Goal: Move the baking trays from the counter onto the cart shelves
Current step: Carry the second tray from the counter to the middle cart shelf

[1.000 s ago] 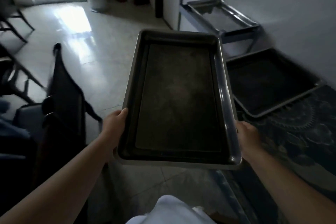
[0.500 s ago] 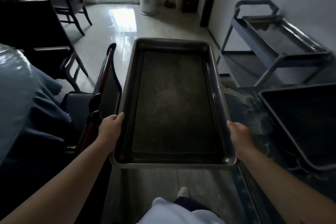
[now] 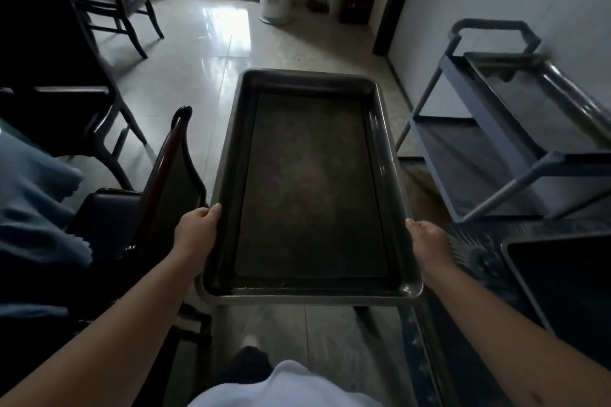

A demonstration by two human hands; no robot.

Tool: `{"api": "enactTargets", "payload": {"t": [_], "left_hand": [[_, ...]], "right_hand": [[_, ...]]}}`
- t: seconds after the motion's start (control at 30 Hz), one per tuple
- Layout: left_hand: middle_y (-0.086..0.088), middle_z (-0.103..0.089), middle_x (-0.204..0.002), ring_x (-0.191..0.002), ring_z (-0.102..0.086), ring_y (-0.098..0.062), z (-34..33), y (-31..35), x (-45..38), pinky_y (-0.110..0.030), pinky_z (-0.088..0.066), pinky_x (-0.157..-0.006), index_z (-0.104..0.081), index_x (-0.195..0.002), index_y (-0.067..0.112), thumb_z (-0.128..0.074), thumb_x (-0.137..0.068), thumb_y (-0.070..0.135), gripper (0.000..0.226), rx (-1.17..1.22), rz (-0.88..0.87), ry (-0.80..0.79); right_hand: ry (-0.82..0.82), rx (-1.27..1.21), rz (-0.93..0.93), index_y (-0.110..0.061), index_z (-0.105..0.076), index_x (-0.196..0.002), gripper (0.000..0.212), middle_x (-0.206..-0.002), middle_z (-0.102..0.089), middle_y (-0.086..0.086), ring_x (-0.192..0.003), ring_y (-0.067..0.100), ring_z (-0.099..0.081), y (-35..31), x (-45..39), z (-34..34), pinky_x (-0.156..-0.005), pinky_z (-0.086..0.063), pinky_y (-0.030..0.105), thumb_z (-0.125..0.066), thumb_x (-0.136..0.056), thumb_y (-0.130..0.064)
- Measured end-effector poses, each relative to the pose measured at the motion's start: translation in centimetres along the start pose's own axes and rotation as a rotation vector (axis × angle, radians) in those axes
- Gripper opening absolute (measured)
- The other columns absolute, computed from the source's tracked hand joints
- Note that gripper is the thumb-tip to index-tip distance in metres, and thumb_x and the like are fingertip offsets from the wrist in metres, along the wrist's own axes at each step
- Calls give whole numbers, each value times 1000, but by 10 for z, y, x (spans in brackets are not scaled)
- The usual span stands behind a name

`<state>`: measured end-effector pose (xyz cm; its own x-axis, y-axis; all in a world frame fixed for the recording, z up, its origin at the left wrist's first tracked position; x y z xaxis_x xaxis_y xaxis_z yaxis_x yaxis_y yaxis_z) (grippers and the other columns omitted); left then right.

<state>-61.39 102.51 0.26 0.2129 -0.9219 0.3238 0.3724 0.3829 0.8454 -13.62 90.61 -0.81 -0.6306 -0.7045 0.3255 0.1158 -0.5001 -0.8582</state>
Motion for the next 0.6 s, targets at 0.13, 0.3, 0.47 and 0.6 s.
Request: {"api": "enactTargets", "payload": {"t": [0.13, 0.3, 0.47, 0.6], "left_hand": [[-7, -69, -73, -77, -66, -28, -30, 31, -72, -38, -52, -70, -73, -75, 14, -57, -98, 40, 38, -62, -45, -62], [-10, -72, -85, -85, -69, -28, -58, 78, -156, -41, -56, -77, -73, -91, 10, -56, -100, 38, 34, -126, -80, -155], [-12, -72, -84, -84, -67, -32, -99, 128, -227, -42, -54, -78, -75, -92, 12, -53, -100, 42, 38, -263, -128, -231], [-18, -70, -76, -76, -68, -36, -162, 163, -278, -48, -56, -73, -71, -78, 11, -54, -100, 41, 41, -310, -147, -332]], "right_hand": [[58, 18, -25, -1, -64, -80, 38, -72, -62, 15, -68, 28, -59, -13, -52, -20, -67, -48, 36, -55, -94, -35], [169, 5, -101, -10, -60, -69, 36, -65, -55, 10, -64, 26, -54, -21, -93, -46, -63, -44, 35, -56, -93, -37], [259, -36, -206, -8, -64, -76, 35, -69, -61, 11, -66, 26, -57, -30, -124, -56, -61, -44, 32, -54, -93, -38], [320, -109, -278, -6, -64, -80, 32, -74, -61, 14, -69, 25, -55, -20, -156, -54, -60, -40, 32, -54, -95, -32]]}}
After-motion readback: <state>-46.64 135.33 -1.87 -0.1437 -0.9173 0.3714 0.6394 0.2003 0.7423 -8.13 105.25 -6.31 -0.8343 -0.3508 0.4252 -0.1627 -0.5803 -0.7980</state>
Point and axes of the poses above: each hand's wrist, its own x-axis away from the middle knuckle, its own z-axis out of the back of the hand, y = z × x, the point moved 10 cm from there along -x, towards the middle knuckle
